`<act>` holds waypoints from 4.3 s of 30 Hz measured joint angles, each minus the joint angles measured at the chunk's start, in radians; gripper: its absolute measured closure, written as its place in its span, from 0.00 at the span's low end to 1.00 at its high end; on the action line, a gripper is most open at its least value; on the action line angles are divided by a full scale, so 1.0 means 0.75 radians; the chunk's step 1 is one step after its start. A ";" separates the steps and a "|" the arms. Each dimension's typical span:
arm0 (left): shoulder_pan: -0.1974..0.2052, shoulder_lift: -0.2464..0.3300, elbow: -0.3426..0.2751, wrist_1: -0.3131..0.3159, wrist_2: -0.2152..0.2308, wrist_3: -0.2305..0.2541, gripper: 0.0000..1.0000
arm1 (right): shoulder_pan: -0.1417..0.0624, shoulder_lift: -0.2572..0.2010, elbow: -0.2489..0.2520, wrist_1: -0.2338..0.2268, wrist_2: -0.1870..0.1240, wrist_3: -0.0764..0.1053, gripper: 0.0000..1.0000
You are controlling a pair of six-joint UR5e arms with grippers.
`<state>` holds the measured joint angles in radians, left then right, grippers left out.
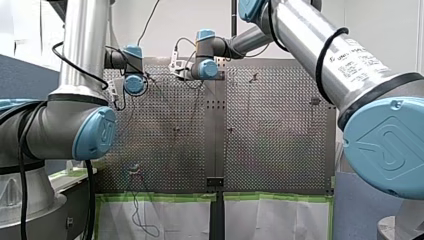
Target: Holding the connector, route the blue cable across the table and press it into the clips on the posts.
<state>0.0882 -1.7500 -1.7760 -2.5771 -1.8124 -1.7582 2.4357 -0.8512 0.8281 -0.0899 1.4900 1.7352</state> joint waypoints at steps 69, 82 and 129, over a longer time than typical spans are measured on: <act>-0.015 0.472 -0.199 -0.533 0.143 -0.224 0.00 | -0.015 -0.004 -0.020 0.061 0.086 -0.001 1.00; -0.051 0.455 -0.204 -0.535 0.274 -0.138 0.00 | -0.017 -0.004 -0.020 0.064 0.090 -0.002 1.00; -0.156 0.179 0.077 -0.451 0.293 0.114 0.00 | -0.019 -0.001 -0.020 0.063 0.090 0.002 1.00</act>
<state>-0.0289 -1.6155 -1.7180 -2.9151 -1.5925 -1.6730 2.4211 -0.8518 0.8134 -0.0427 1.5571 1.7367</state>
